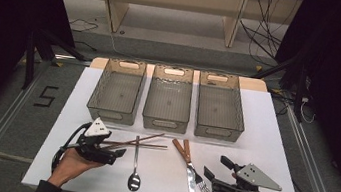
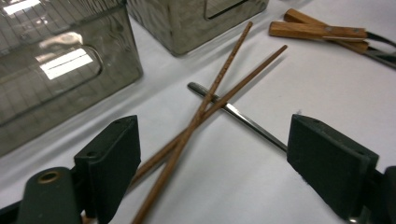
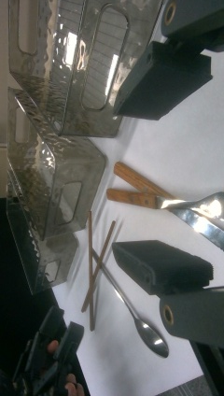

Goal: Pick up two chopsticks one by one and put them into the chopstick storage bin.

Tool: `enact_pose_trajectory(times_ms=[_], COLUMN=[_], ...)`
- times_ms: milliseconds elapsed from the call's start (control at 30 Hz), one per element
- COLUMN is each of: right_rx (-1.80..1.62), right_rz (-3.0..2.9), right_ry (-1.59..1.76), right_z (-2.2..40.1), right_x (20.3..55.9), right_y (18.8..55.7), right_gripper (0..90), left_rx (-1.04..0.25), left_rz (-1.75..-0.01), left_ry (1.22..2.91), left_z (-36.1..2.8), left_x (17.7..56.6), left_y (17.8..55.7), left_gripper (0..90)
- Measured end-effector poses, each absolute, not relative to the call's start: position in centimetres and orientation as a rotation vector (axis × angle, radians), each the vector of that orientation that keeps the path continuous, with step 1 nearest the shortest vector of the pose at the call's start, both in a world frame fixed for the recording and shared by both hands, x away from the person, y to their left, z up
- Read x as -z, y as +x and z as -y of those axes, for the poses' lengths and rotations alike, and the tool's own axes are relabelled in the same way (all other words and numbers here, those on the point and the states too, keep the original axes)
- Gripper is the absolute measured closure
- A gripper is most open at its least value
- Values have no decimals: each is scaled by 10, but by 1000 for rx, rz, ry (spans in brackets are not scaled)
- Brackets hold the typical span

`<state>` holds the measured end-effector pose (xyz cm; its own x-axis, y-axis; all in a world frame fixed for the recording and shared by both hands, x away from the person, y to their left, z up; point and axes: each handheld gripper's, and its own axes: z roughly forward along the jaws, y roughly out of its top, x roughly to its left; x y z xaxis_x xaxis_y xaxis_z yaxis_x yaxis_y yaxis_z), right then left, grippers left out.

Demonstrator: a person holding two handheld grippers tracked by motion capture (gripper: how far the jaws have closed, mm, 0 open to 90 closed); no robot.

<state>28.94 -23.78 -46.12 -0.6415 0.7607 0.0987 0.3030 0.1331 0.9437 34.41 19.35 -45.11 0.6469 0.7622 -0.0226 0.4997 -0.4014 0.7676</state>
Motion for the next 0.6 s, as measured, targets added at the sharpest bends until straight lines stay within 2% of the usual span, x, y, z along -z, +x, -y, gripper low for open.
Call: enact_pose_trajectory(times_ms=[400, 567, 600], right_rx=[-1517, -1515, -1512], right_rz=[-2022, -2029, -2037], right_ry=[1028, 1013, 1014], right_z=[237, 237, 236], right_x=[462, 461, 461], right_y=[290, 289, 290], right_gripper=[292, 292, 292], left_rx=[-395, -398, -394], left_rz=[-974, -955, -952], left_ry=[2239, 2326, 2337], left_z=[-191, -188, -187], left_x=[438, 442, 443], left_y=[377, 379, 380], left_gripper=[205, 231, 259])
